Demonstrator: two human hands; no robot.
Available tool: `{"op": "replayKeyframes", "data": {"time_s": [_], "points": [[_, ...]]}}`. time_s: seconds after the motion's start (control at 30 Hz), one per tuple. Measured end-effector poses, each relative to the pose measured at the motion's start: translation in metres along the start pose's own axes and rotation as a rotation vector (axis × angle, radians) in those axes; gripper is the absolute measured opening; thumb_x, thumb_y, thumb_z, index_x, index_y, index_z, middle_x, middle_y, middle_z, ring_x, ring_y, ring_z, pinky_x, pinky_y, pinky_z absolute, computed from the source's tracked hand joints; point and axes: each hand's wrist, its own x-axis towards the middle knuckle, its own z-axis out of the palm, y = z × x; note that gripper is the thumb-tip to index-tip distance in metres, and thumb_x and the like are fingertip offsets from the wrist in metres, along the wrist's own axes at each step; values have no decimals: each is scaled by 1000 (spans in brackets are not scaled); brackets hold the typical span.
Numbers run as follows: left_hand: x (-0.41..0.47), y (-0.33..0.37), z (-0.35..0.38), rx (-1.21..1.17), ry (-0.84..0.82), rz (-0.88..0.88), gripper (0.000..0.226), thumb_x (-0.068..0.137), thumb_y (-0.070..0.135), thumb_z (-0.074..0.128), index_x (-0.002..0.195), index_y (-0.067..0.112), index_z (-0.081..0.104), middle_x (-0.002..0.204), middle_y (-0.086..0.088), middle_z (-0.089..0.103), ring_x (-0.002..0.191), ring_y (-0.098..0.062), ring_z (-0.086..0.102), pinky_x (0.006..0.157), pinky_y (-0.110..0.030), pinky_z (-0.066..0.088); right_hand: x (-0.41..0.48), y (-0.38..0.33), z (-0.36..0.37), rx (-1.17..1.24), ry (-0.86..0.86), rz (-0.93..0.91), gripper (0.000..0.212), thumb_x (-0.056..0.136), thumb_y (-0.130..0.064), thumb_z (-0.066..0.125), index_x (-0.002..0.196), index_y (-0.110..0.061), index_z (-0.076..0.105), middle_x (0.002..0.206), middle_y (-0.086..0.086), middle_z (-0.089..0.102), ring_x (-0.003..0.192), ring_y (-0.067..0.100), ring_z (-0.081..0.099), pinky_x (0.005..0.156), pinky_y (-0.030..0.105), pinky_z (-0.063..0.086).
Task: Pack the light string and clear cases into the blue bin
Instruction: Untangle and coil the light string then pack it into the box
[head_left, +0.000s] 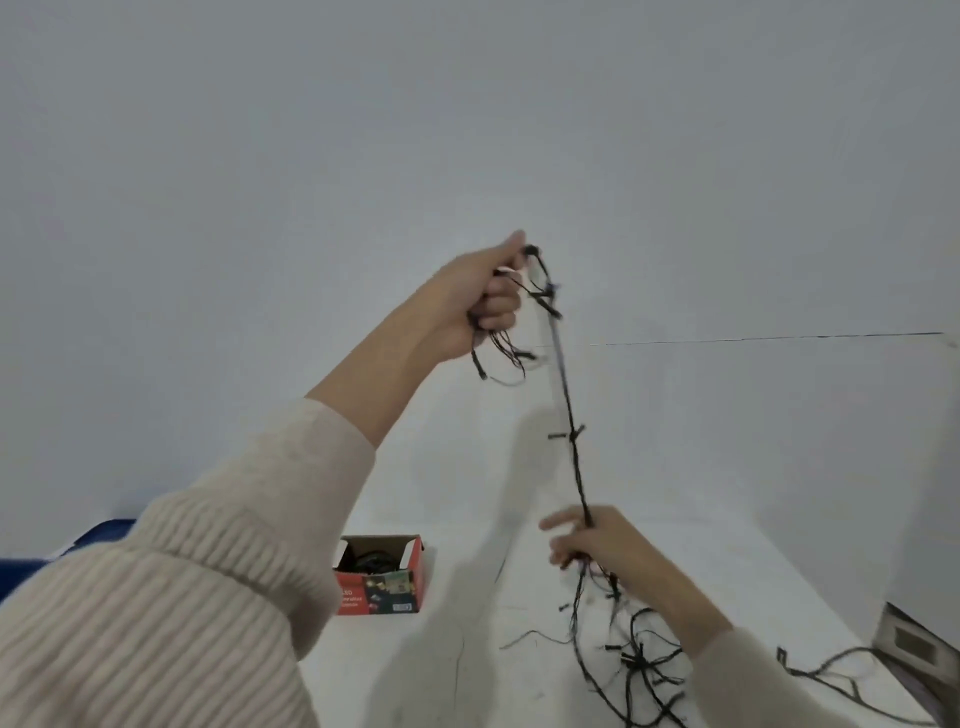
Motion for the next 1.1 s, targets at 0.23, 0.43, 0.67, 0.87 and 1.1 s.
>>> {"op": "replayKeyframes", "data": {"time_s": [0.23,0.43,0.67,0.87,1.1], "points": [[0,2,-87,-175,535,219,41,102,27,33,63,18,32,27,7,25,21,-3,17,28,-15,12,4,69,-44,-82,312,315,11,83,-6,66,89,2,69,39,3,56,35,11,57,55,25,48],[-3,-48,-139,601,634,-150,36,99,23,44,65,10,43,52,-7,44,19,-4,27,31,-8,23,25,-107,-99,-209,690,-241,21,86,-6,57,101,-4,71,78,7,65,42,6,52,51,23,51],[-5,-51,-66,889,152,-148,48,96,45,41,127,9,50,127,-7,55,106,-22,54,84,-34,45,18,-268,-84,-728,482,-577,16,83,-20,63,94,-15,73,76,2,62,60,7,49,43,5,38],[2,-13,-8,270,-56,137,32,94,43,46,103,16,61,63,7,58,57,-7,58,71,-24,52,22,-270,-65,-832,359,-628,18,78,-4,63,91,-12,72,74,-5,56,77,13,54,64,19,40],[9,-23,-54,172,136,225,25,98,29,46,80,15,55,47,12,36,41,-5,34,51,-18,42,32,-248,-109,-855,447,-342,15,85,-14,60,90,-5,71,81,14,64,72,21,54,61,24,41]]}}
